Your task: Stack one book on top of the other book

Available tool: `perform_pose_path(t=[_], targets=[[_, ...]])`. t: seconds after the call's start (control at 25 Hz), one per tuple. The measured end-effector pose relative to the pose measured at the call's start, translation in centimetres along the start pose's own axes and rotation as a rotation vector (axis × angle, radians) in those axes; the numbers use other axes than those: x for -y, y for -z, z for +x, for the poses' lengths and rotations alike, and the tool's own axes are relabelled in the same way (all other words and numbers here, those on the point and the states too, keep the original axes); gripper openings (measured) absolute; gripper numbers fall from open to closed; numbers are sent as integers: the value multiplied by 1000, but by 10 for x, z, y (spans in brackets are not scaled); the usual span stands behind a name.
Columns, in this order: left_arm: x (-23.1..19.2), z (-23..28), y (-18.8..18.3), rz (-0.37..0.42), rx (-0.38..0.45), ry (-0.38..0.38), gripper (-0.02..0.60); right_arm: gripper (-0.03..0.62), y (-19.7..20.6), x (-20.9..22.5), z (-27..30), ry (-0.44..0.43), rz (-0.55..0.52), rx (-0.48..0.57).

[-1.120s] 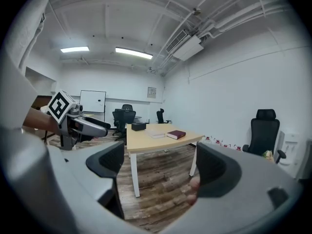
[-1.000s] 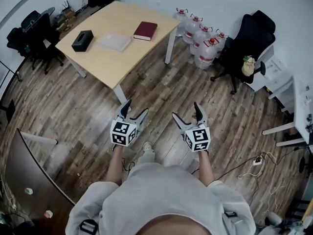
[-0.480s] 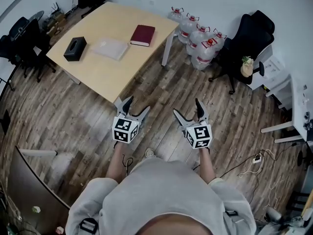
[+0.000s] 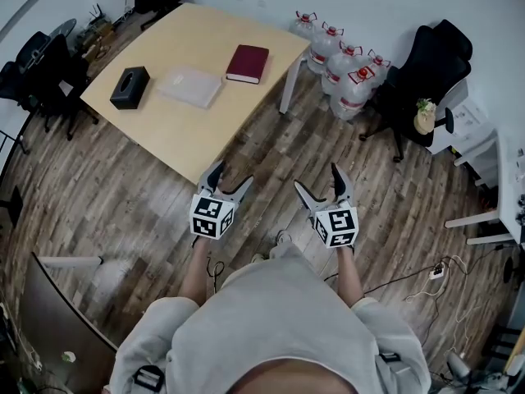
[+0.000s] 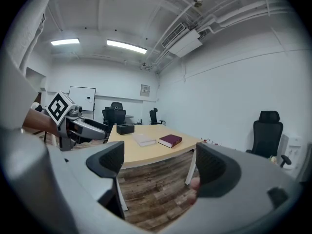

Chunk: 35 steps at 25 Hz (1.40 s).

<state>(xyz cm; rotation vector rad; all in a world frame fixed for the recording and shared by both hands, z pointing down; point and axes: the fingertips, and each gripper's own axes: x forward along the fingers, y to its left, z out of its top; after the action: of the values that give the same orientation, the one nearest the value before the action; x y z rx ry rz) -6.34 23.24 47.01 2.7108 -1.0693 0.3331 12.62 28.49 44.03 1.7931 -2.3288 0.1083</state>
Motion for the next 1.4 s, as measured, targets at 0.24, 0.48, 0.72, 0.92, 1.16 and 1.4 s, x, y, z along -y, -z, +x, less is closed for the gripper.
perform_pose_path(t=[0.24,0.48,0.72,0.92,1.16,1.4], targets=[[-13,27,1,-6,-19,0,347,449,6,18,25,-1,10,-6],[-32,71,-16,7,-22,-14,347,449,9,51,66,-4,27,-9],[-49,124,-41,14,-26,-38,347,449,2,95,112,-21,36,5],[-64,167,-61,16,-35,-62,347,446,-4,135,150,-32,53,12],[-79,223,-87,30,-42,-82,347,446,-10,182,192,-45,64,17],[-91,263,-103,43,-49,-106,347,445,-11,219,224,-54,68,14]])
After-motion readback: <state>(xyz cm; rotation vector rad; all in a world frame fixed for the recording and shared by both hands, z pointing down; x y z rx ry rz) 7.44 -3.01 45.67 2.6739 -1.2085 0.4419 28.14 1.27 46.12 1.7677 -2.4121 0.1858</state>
